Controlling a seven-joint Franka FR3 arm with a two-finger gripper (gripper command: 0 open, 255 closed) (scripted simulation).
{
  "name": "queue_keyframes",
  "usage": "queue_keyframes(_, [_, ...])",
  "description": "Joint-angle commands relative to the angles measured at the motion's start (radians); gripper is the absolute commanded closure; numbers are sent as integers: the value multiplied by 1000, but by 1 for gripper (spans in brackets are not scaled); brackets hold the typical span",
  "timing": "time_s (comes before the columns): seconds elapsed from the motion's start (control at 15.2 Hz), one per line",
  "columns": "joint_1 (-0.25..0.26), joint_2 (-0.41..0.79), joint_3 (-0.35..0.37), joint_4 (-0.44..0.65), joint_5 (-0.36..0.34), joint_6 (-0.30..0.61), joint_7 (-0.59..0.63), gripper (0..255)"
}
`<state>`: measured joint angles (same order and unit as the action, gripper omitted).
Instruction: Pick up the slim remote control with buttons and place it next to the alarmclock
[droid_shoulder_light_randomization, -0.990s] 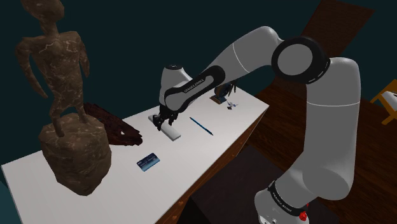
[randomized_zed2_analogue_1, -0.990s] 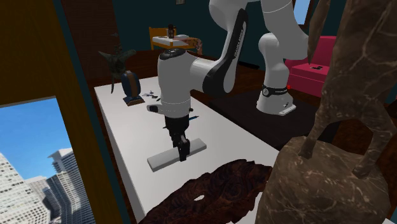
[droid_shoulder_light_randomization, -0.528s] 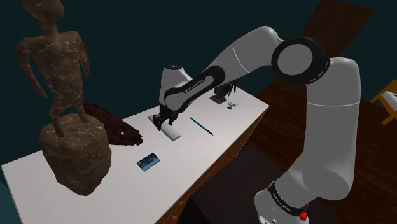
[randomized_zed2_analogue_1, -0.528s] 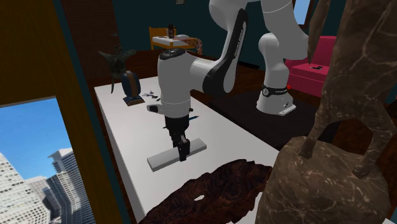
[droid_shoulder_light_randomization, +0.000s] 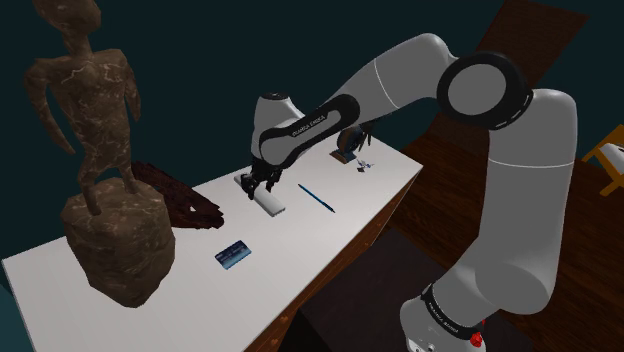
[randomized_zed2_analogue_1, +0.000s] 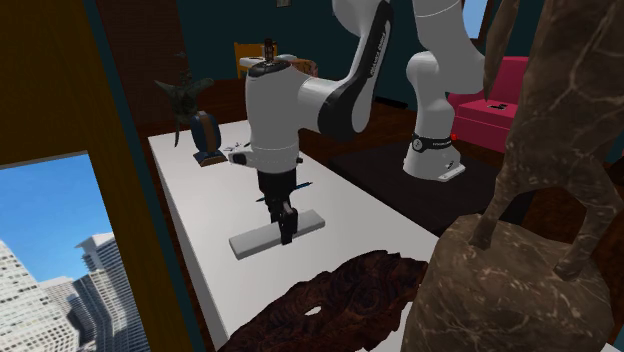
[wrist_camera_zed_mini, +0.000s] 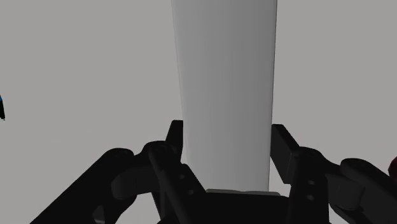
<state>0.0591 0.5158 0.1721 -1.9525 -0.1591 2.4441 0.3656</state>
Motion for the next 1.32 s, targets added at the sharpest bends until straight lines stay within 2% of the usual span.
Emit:
queue_keyframes(0.0, [-3, -24, 5, -3, 6, -20, -3, 255])
queue_keyframes(1.25, [-21, -189, 31, 35, 56, -220, -38, 255])
